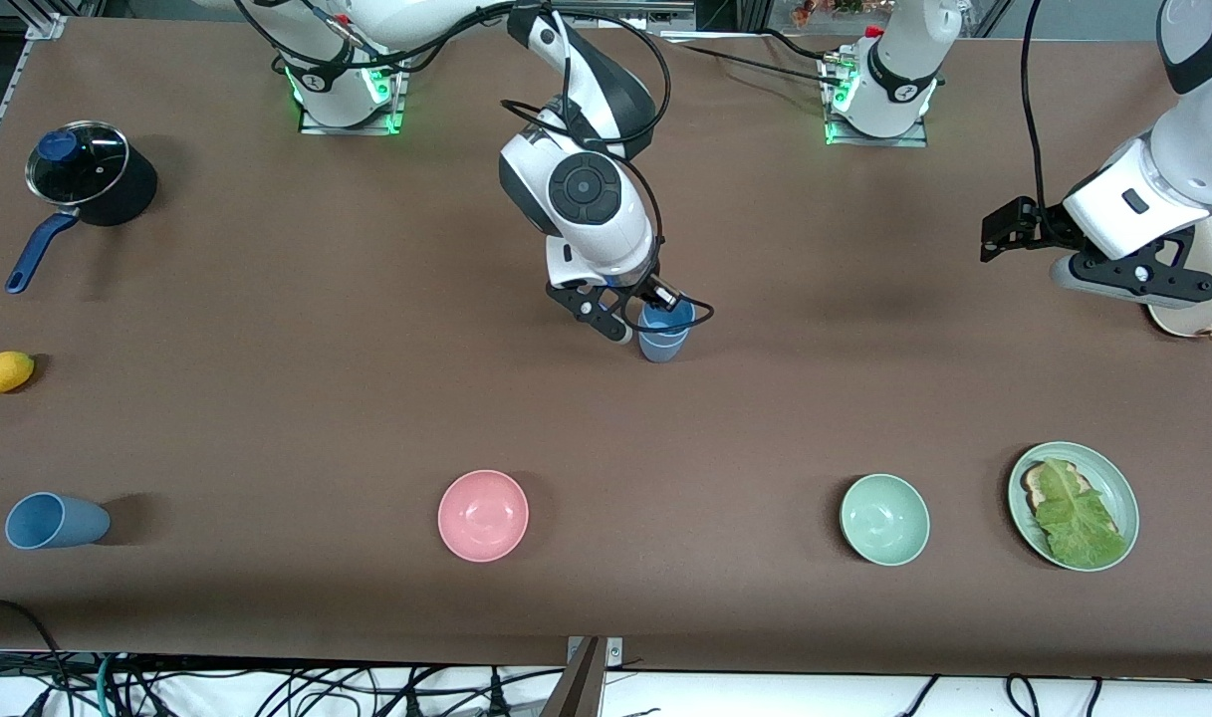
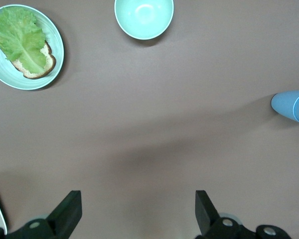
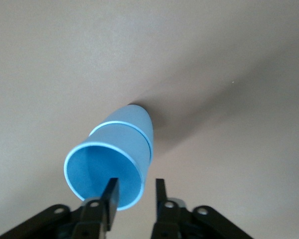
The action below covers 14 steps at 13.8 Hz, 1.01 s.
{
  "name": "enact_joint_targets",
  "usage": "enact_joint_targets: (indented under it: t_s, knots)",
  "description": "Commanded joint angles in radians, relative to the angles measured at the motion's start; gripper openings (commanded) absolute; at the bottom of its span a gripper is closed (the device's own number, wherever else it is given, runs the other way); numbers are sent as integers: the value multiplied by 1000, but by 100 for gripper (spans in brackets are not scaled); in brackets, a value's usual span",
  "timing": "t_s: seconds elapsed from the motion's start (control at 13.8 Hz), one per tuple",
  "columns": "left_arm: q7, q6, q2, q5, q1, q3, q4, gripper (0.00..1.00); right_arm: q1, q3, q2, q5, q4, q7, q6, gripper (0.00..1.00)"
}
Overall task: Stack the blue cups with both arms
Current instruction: 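Open the right gripper and lift it off the stacked cups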
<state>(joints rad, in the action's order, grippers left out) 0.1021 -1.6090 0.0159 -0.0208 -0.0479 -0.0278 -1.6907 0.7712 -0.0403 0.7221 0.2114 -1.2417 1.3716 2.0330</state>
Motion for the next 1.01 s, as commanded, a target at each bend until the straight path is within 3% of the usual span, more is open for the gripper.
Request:
enact_joint_targets:
  t_s: [0.0,0.22,0.43,0.72,0.94]
  knots:
    - [7,3,4,21,0,0,23,100,-10,10,10,9,41,-8,-13,100]
    - [21,4,4,15,2,0,34,100,-64,8,-33,17,39,-58,-60,100]
    - [13,6,3,15,0,-7,36,100,-154,8,-95,19,39,-246,-264,100]
    - [10,6,3,15,0,-8,36,100,-245,23,-151,16,28,-442,-439,100]
    - [7,8,3,15,0,-8,37,100,-257,130,-202,16,-19,-642,-500,100]
